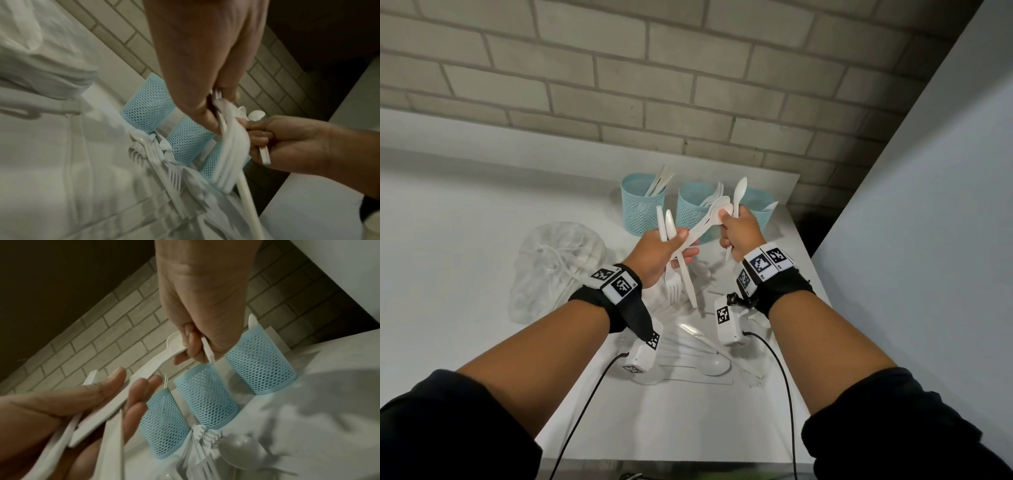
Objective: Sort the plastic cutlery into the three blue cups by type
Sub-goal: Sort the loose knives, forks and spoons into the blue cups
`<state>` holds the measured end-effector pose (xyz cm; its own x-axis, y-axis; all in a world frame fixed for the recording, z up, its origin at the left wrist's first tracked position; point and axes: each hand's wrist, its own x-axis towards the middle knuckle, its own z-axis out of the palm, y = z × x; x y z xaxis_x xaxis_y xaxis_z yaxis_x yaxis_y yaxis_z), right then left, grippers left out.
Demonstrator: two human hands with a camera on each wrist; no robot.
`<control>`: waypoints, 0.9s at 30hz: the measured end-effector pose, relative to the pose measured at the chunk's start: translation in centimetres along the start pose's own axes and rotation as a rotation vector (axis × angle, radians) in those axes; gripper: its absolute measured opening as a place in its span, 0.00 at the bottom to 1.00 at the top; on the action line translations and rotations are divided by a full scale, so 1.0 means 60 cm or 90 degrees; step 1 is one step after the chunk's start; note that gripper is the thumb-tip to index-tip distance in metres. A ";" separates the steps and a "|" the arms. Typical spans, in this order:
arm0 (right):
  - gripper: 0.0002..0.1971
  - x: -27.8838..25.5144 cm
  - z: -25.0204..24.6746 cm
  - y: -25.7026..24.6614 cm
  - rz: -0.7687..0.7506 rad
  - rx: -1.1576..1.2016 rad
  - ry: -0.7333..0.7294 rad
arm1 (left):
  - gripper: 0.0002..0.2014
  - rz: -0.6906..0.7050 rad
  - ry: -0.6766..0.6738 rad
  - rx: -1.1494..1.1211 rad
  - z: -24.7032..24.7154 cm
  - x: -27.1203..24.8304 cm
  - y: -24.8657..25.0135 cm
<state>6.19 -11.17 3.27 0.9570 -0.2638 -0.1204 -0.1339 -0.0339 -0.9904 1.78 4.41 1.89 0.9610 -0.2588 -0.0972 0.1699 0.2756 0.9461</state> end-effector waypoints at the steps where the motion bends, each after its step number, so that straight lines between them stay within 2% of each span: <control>1: 0.05 -0.001 0.002 0.000 -0.001 0.002 -0.002 | 0.06 -0.002 -0.012 0.011 0.000 -0.002 -0.001; 7: 0.09 -0.011 0.022 0.002 0.056 0.070 -0.007 | 0.11 -0.038 -0.017 0.065 0.002 0.000 -0.005; 10: 0.12 -0.011 0.026 0.004 0.039 0.070 -0.007 | 0.11 -0.035 -0.007 0.072 0.002 -0.002 -0.007; 13: 0.21 -0.014 0.031 -0.002 0.026 -0.006 0.025 | 0.12 -0.037 0.013 0.066 0.001 -0.002 -0.011; 16: 0.27 -0.011 0.037 -0.002 0.073 0.041 0.042 | 0.12 -0.034 0.039 0.067 -0.001 -0.001 -0.013; 19: 0.20 -0.016 0.038 -0.002 0.091 0.118 0.027 | 0.13 -0.027 0.060 0.067 -0.003 0.000 -0.013; 22: 0.13 -0.021 0.038 0.005 0.066 0.140 -0.022 | 0.13 -0.025 0.072 0.066 -0.004 0.001 -0.012; 27: 0.09 -0.020 0.033 0.013 0.072 0.221 -0.052 | 0.11 -0.003 0.127 0.097 -0.002 0.003 -0.011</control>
<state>5.43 -8.96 2.53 0.9603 -0.1697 -0.2213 -0.1578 0.3239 -0.9329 1.89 4.29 1.18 0.9870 -0.0671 -0.1461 0.1538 0.1278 0.9798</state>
